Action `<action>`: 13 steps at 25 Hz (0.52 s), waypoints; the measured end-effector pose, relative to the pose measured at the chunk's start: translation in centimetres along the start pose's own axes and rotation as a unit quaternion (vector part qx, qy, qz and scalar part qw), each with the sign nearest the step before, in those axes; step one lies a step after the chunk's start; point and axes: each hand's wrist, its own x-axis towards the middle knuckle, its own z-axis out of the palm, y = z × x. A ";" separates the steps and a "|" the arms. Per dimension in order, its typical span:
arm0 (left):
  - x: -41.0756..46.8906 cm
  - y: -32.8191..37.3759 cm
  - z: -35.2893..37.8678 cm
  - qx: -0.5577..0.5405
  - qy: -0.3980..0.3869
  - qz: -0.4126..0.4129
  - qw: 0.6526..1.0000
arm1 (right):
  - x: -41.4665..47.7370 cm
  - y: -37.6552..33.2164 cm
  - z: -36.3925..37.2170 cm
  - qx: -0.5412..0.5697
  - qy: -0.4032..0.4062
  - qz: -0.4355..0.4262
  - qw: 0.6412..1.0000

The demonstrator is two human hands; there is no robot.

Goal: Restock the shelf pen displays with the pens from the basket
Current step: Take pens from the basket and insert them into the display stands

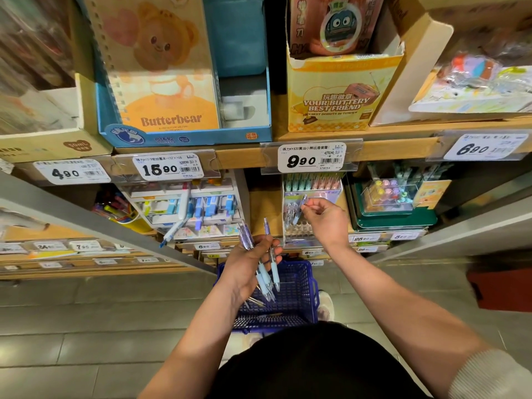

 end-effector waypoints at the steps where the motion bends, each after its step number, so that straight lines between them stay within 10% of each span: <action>1: 0.0 0.1 -0.1 -0.001 0.002 -0.002 1.000 | 0.0 0.2 0.2 -0.012 -0.002 -0.004 1.000; 13: 0.1 0.5 -0.6 -0.008 0.023 -0.033 0.999 | 0.5 1.6 1.8 -0.189 -0.111 -0.030 0.975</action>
